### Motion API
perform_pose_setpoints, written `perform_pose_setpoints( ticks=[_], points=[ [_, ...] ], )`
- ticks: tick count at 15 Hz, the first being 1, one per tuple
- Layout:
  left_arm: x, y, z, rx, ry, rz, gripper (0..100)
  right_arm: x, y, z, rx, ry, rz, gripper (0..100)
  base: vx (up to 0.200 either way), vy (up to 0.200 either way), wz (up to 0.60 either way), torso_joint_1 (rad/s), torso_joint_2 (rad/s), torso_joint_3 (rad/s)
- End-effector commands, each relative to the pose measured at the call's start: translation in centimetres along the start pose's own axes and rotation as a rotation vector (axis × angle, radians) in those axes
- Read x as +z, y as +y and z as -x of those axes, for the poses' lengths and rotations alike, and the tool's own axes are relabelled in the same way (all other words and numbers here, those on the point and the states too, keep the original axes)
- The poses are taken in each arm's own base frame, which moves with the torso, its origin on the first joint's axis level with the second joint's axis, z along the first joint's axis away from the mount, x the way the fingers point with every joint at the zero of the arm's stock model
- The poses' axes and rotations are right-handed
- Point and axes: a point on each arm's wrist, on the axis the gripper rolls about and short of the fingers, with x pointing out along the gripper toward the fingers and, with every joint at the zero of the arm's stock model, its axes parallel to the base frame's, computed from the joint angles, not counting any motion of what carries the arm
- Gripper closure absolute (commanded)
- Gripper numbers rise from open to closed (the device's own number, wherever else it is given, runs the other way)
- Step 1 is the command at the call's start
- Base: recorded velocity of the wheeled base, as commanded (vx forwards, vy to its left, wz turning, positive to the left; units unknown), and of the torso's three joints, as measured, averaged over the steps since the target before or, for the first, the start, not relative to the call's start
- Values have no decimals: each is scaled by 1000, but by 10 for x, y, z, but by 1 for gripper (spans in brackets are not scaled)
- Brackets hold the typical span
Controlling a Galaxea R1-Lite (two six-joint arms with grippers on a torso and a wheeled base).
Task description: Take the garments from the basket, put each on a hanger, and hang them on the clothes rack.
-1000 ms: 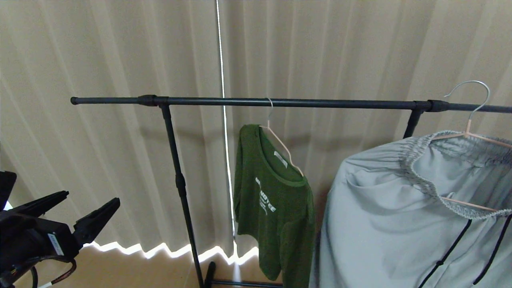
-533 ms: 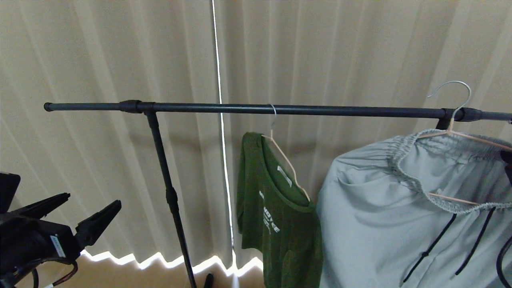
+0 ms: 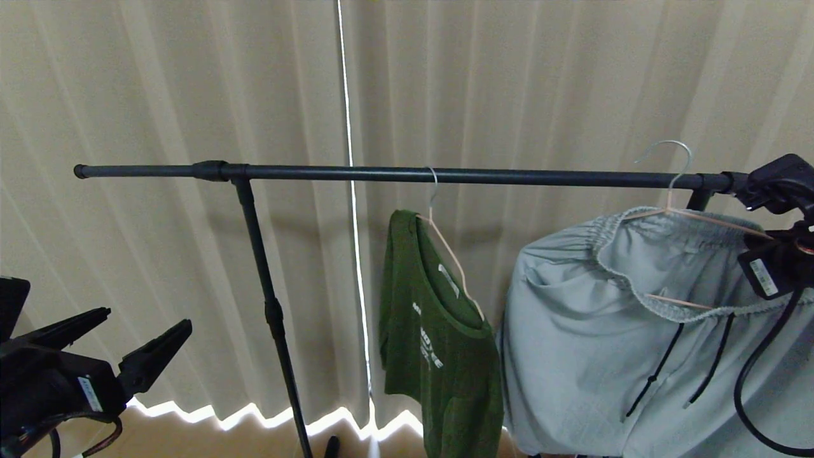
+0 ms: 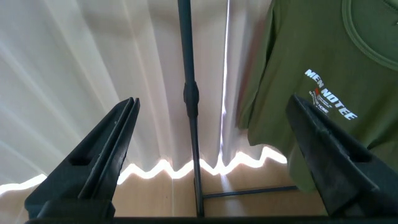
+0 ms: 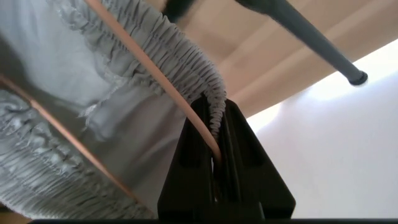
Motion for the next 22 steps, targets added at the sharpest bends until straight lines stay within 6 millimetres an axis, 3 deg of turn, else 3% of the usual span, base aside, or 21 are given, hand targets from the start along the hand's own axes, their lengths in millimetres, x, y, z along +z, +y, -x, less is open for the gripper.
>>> perform_pose_setpoints(
  ticks=[1,6,14,17,22],
  points=[
    [1,0,0,1,-4,0,0,7,20,-13,29,20,40,100,0,0,0,0,0,0],
    [0,0,1,1,-4,0,0,13,29,-29,34,35,51,100,0,0,0,0,0,0],
    [0,0,1,1,-2,0,0,21,46,-29,80,13,69,100,0,0,0,0,0,0],
    [0,0,1,1,-1,0,0,39,42,-39,16,-23,36,100,0,0,0,0,0,0],
    [-1,0,1,1,-1,0,0,37,61,-48,50,3,68,100,0,0,0,0,0,0]
  ],
)
